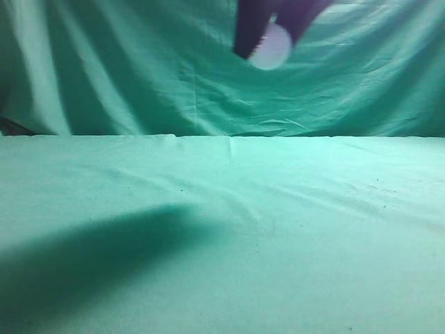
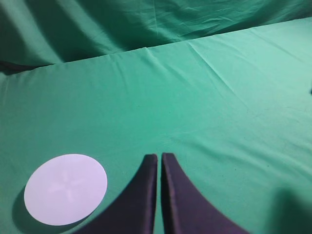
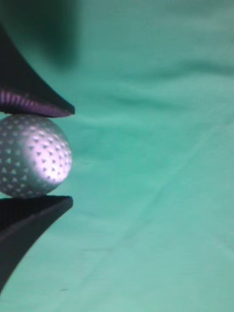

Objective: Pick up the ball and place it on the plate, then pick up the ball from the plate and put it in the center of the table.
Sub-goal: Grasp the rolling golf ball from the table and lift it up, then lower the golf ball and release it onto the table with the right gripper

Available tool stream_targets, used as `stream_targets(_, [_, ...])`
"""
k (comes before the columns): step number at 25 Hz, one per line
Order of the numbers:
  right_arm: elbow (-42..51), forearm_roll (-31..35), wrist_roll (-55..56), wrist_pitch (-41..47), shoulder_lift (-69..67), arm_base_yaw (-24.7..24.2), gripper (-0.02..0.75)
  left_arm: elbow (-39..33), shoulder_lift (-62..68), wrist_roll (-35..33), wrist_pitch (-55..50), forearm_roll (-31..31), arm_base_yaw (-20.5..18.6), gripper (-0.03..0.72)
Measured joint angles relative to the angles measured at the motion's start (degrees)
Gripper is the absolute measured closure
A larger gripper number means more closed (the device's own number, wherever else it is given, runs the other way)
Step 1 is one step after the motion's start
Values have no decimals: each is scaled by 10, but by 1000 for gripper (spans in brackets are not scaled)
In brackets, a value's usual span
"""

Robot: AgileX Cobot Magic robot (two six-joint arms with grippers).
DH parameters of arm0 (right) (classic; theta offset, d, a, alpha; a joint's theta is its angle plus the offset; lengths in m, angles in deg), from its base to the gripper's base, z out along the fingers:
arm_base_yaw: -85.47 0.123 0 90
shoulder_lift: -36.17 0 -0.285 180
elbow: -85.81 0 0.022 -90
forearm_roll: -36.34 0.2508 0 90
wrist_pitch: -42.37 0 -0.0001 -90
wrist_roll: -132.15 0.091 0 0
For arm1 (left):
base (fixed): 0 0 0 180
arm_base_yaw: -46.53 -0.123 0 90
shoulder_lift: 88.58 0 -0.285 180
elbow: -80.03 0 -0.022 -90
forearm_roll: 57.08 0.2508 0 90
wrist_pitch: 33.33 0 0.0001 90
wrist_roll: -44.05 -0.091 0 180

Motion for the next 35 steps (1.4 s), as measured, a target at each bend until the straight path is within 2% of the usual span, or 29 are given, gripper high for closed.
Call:
stream_targets(6, [-148, 0, -22, 22, -132, 35, 406, 0, 0, 0, 0, 0, 0, 688])
stream_targets(13, [-295, 5, -27, 33, -290, 49, 406, 0, 0, 0, 0, 3, 0, 688])
stream_targets(23, [-333, 8, -28, 1, -348, 49, 406, 0, 0, 0, 0, 9, 0, 688])
stream_targets(28, [-349, 13, -28, 22, -351, 49, 203, 0, 0, 0, 0, 9, 0, 688])
stream_targets(29, [-360, 13, -28, 34, -350, 49, 187, 0, 0, 0, 0, 10, 0, 688])
stream_targets(32, [-414, 12, -24, 82, -332, 49, 204, 0, 0, 0, 0, 13, 0, 688])
stream_targets(35, [-458, 11, -13, 123, -288, 49, 397, 0, 0, 0, 0, 13, 0, 688])
